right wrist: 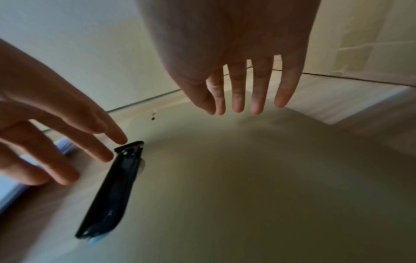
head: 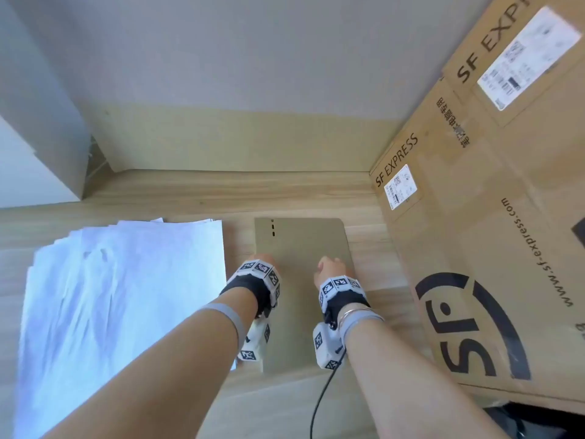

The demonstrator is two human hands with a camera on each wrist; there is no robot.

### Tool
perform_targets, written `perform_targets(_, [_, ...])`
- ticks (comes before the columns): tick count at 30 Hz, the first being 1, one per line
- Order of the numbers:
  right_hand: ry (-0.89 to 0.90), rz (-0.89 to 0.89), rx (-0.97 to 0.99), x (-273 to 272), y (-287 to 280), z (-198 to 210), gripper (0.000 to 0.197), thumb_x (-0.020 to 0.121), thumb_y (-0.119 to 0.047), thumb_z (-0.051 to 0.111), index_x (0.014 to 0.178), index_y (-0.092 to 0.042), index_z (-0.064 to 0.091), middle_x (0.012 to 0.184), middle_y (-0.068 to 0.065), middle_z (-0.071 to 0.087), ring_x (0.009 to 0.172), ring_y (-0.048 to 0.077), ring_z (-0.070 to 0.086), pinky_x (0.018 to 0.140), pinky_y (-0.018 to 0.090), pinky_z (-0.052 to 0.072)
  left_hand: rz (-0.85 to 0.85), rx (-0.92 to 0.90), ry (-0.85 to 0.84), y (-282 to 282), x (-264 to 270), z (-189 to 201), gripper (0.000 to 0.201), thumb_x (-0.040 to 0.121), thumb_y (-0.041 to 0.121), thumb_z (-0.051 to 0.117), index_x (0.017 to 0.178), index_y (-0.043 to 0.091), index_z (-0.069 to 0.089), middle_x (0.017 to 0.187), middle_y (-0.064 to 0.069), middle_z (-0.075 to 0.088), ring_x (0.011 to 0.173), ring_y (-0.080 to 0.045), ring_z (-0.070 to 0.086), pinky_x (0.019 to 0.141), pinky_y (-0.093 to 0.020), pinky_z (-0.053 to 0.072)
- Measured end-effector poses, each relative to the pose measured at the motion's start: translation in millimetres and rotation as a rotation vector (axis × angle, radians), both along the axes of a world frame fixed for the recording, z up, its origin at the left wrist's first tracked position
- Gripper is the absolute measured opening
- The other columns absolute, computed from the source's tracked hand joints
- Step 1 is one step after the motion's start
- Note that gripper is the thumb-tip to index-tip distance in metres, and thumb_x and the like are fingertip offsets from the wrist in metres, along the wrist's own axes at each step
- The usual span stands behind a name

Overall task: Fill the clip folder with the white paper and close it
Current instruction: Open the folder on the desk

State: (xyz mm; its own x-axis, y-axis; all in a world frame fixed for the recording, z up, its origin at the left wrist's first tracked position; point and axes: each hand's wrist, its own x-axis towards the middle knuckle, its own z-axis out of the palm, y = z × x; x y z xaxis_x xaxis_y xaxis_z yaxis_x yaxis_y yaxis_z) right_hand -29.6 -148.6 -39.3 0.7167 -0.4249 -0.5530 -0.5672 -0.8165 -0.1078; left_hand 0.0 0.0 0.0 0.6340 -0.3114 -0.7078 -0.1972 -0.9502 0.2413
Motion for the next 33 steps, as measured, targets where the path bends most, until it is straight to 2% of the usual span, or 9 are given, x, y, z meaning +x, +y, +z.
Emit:
perform_targets(3, [-0.025, -0.073, -0.022, -2.0, -9.9, -7.2, 0.030, 0.089, -0.012, 0.049, 0.118, -0.010, 0.052, 0.128, 0.012, 0.046, 0.111, 0.031, 0.054, 0.093, 0.038, 0.048, -0.013, 0.052, 0.037, -2.3, 6.1, -11.2, 0.019, 0.075, 0.016, 0.069, 0.093, 0.010, 0.066, 0.077, -0.004, 0.057, 0.083, -0.025, 0.065, 0.081, -0.037, 0.058])
perform_targets(5, [-0.029, -0.146, -0.015, -2.3, -15.4, -12.9, 0.037, 0.086, -0.015, 0.051, 0.124, -0.012, 0.050, 0.127, 0.012, 0.044, 0.112, 0.033, 0.053, 0.094, 0.043, 0.048, 0.020, 0.063, 0.037, -6.0, 8.6, -19.5, 0.022, 0.079, 0.016, 0.067, 0.098, 0.006, 0.065, 0.085, -0.006, 0.058, 0.084, -0.027, 0.061, 0.086, -0.041, 0.057])
perform_targets(7, [-0.026, -0.243, 0.021, -2.7, -18.8, -14.4, 0.047, 0.085, -0.019, 0.054, 0.131, -0.014, 0.045, 0.131, 0.012, 0.040, 0.114, 0.036, 0.052, 0.096, 0.045, 0.047, 0.165, 0.014, 0.025, -10.1, 12.1, -32.1, 0.029, 0.087, 0.017, 0.057, 0.115, 0.007, 0.063, 0.107, -0.010, 0.060, 0.100, -0.030, 0.058, 0.096, -0.039, 0.051])
perform_targets(10, [0.014, -0.340, 0.072, -2.4, -25.8, -13.8, 0.059, 0.088, -0.022, 0.057, 0.141, -0.014, 0.032, 0.140, 0.014, 0.033, 0.121, 0.036, 0.049, 0.096, 0.041, 0.043, 0.363, -0.054, -0.008, -14.0, 16.9, -46.1, 0.037, 0.095, 0.018, 0.045, 0.129, 0.007, 0.055, 0.138, -0.018, 0.047, 0.125, -0.032, 0.049, 0.103, -0.035, 0.041])
perform_targets(15, [-0.009, -0.361, 0.015, -1.0, -32.4, -16.6, 0.068, 0.086, -0.030, 0.060, 0.144, -0.019, 0.027, 0.139, 0.013, 0.035, 0.128, 0.035, 0.040, 0.099, 0.043, 0.041, 0.435, -0.093, 0.012, -15.8, 21.7, -51.9, 0.036, 0.095, 0.019, 0.043, 0.126, 0.007, 0.059, 0.134, -0.017, 0.053, 0.121, -0.032, 0.053, 0.101, -0.036, 0.042])
perform_targets(20, [-0.074, -0.468, 0.048, 5.7, -42.4, -11.4, 0.071, 0.085, -0.027, 0.060, 0.145, -0.019, 0.024, 0.143, 0.014, 0.033, 0.131, 0.035, 0.037, 0.105, 0.047, 0.038, 0.409, -0.073, 0.066, -17.1, 24.6, -50.2, 0.036, 0.094, 0.015, 0.038, 0.123, 0.008, 0.057, 0.135, -0.018, 0.041, 0.085, -0.030, 0.051, 0.090, -0.036, 0.044])
perform_targets(25, [-0.193, -0.479, -0.021, 12.1, -55.2, 1.7, 0.058, 0.088, -0.019, 0.055, 0.142, -0.019, 0.034, 0.139, 0.011, 0.034, 0.128, 0.032, 0.033, 0.102, 0.045, 0.036, 0.433, -0.180, 0.060, -25.5, 23.7, -49.6, 0.038, 0.091, 0.015, 0.040, 0.124, 0.014, 0.057, 0.136, -0.015, 0.037, 0.106, -0.035, 0.057, 0.095, -0.037, 0.045])
perform_targets(30, [-0.308, -0.435, -0.018, 19.0, -61.8, 25.1, 0.057, 0.089, -0.010, 0.052, 0.142, -0.019, 0.035, 0.139, 0.011, 0.035, 0.129, 0.032, 0.032, 0.103, 0.041, 0.035, 0.476, -0.274, 0.060, -28.5, 21.4, -50.5, 0.039, 0.090, 0.014, 0.042, 0.127, 0.016, 0.056, 0.138, -0.012, 0.038, 0.094, -0.027, 0.047, 0.085, -0.027, 0.036])
perform_targets(33, [-0.421, -0.343, -0.019, 19.9, -60.6, 46.3, 0.060, 0.086, 0.000, 0.050, 0.142, -0.017, 0.036, 0.136, 0.011, 0.038, 0.124, 0.031, 0.040, 0.101, 0.038, 0.039, 0.481, -0.304, 0.060, -28.4, 19.7, -49.4, 0.045, 0.090, 0.016, 0.042, 0.134, 0.021, 0.052, 0.144, -0.010, 0.039, 0.117, -0.031, 0.052, 0.100, -0.031, 0.041])
